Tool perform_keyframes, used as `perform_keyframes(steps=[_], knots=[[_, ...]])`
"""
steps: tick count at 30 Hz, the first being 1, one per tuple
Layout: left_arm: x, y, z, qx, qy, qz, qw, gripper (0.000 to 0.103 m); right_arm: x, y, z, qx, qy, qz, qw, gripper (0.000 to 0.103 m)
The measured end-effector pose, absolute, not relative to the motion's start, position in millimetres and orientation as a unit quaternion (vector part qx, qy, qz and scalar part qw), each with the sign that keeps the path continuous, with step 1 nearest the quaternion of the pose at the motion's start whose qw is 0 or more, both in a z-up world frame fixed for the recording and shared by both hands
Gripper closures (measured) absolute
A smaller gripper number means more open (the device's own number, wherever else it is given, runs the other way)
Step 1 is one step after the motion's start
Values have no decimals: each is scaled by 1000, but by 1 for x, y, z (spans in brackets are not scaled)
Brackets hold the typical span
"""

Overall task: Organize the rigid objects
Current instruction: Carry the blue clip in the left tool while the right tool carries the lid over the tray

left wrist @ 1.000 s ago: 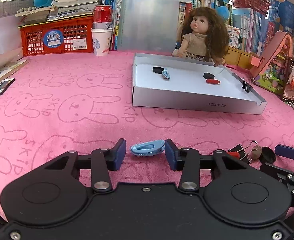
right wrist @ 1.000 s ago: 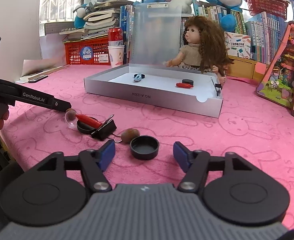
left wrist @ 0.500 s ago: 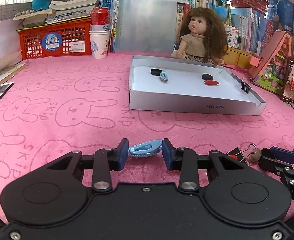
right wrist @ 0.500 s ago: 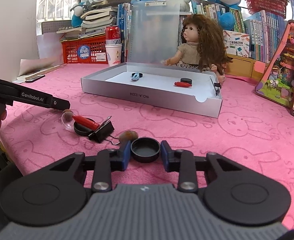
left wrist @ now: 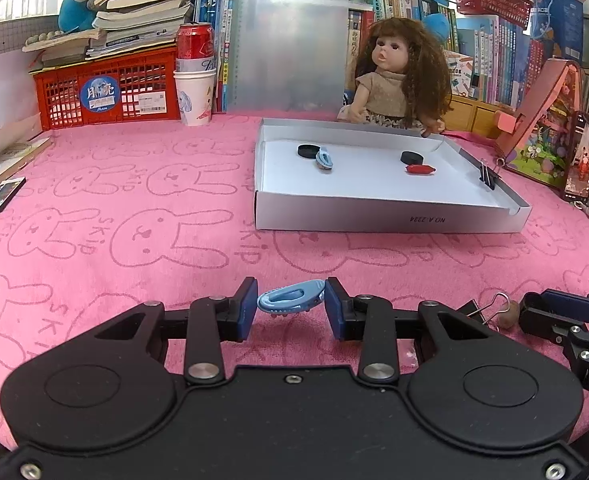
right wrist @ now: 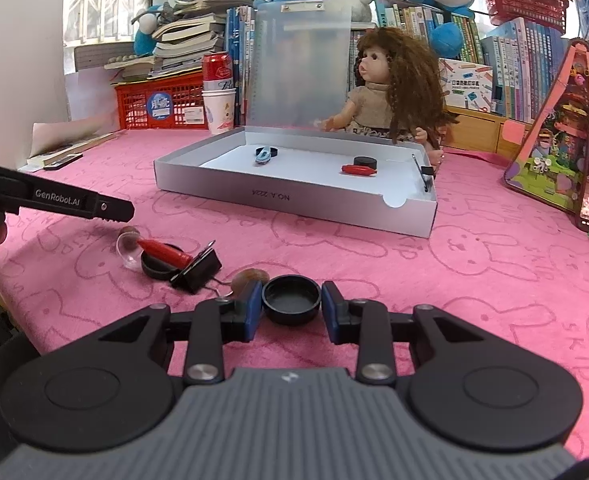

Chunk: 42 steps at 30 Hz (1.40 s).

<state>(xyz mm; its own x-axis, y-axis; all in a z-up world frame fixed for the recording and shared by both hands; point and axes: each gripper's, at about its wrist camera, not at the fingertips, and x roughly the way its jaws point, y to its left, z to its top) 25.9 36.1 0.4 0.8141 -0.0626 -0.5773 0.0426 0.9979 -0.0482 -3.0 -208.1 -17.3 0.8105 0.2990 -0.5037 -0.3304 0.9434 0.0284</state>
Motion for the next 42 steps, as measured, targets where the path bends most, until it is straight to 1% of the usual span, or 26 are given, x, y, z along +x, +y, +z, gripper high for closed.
perform_keyframes(steps=[12, 22, 31, 42], knots=[[47, 30, 13, -8, 296, -47, 954, 69, 27, -212, 2, -41, 253, 148, 955, 66], [75, 20, 31, -9, 283, -60, 957, 69, 68, -220, 18, -9, 271, 122, 955, 66], [104, 13, 43, 3, 277, -69, 959, 69, 99, -224, 33, -2, 267, 113, 957, 66], [142, 10, 58, -13, 285, -80, 955, 69, 140, -231, 52, 21, 270, 109, 956, 66]])
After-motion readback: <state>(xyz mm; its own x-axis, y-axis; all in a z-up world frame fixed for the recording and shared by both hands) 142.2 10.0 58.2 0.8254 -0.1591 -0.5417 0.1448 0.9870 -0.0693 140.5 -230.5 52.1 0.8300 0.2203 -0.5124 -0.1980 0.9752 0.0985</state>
